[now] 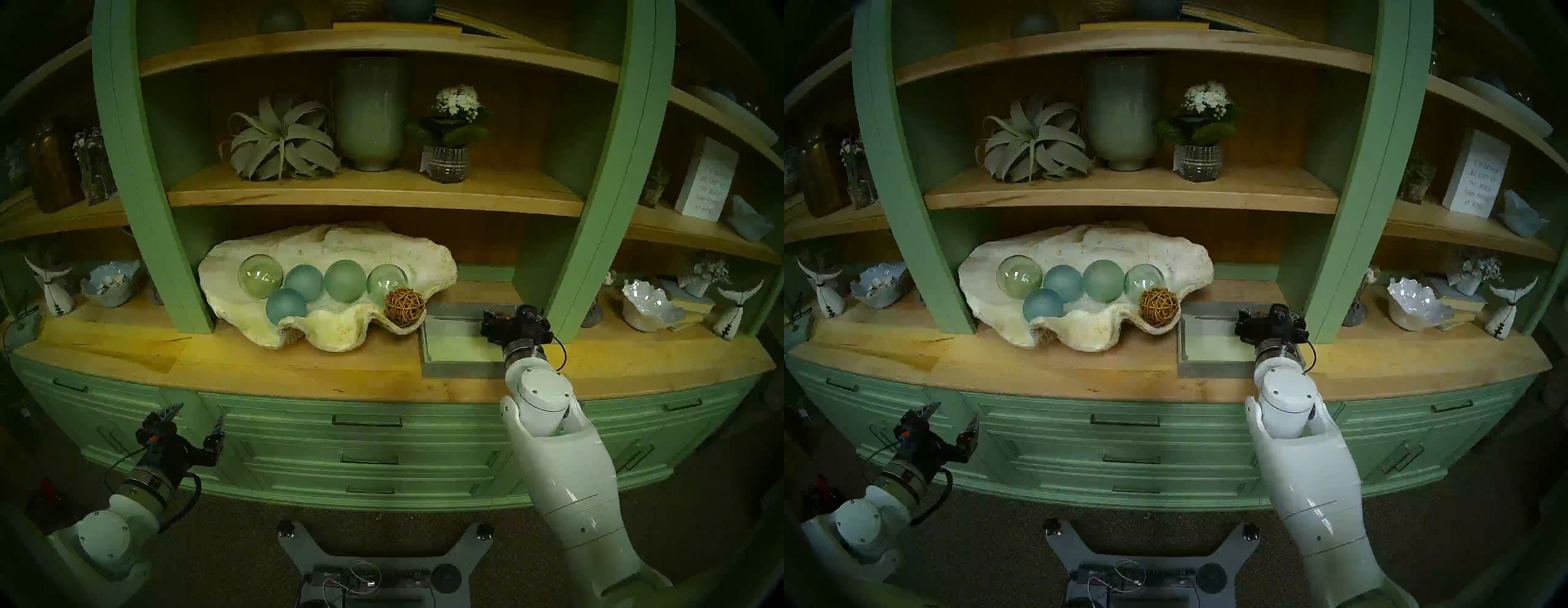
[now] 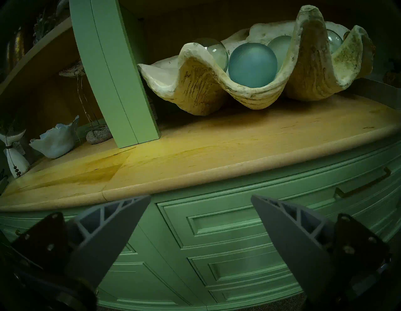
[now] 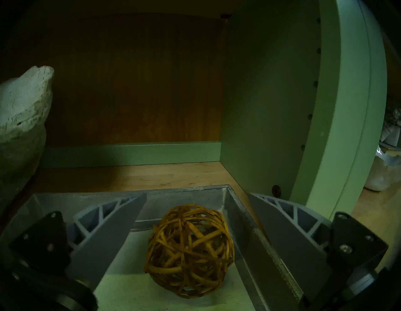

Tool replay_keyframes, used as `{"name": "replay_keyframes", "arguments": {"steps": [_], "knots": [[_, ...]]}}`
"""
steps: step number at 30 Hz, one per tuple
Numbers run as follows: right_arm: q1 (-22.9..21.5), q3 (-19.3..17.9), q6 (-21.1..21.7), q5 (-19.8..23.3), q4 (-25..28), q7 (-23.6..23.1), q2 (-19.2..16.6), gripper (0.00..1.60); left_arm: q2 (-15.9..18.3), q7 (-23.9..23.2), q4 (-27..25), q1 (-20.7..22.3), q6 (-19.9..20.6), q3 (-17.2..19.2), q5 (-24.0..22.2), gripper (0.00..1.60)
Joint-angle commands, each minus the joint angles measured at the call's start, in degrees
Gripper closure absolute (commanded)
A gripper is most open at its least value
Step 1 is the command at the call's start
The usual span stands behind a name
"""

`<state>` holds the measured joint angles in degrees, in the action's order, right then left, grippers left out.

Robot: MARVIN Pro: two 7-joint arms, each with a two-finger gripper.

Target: Put wooden balls into bowl

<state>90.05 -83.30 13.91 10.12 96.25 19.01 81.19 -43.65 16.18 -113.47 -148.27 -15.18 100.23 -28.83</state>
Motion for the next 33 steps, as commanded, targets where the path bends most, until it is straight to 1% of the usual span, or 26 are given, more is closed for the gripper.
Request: {"name": "replay_keyframes", "arguments": {"steps": [1,5,18,24,33], "knots": [[-1.9,-0.3,-0.2,0.1,1.2,-0.1,0.1,0.0,0.0,-0.1,-0.9,0.1,-1.0,0.7,0.2,0.0],[-2.0,-0.4,0.8,0.7,1.2,0.0,0.5,0.0,0.0,-0.1,-0.9,0.1,-1.0,0.7,0.1,0.0],[-2.2,-0.2,1.0,1.1,-0.3,-0.2,1.2,0.0,0.0,-0.1,-0.9,0.1,-1.0,0.7,0.1,0.0],[-2.6,-0.4,0.9,1.3,-1.8,-0.4,1.5,0.0,0.0,-0.1,-0.9,0.1,-1.0,0.7,0.1,0.0],[-4.8,-0.8,0.7,1.3,-4.6,-0.9,1.8,0.0,0.1,0.0,-0.9,0.1,-1.0,0.7,0.1,0.0]]}}
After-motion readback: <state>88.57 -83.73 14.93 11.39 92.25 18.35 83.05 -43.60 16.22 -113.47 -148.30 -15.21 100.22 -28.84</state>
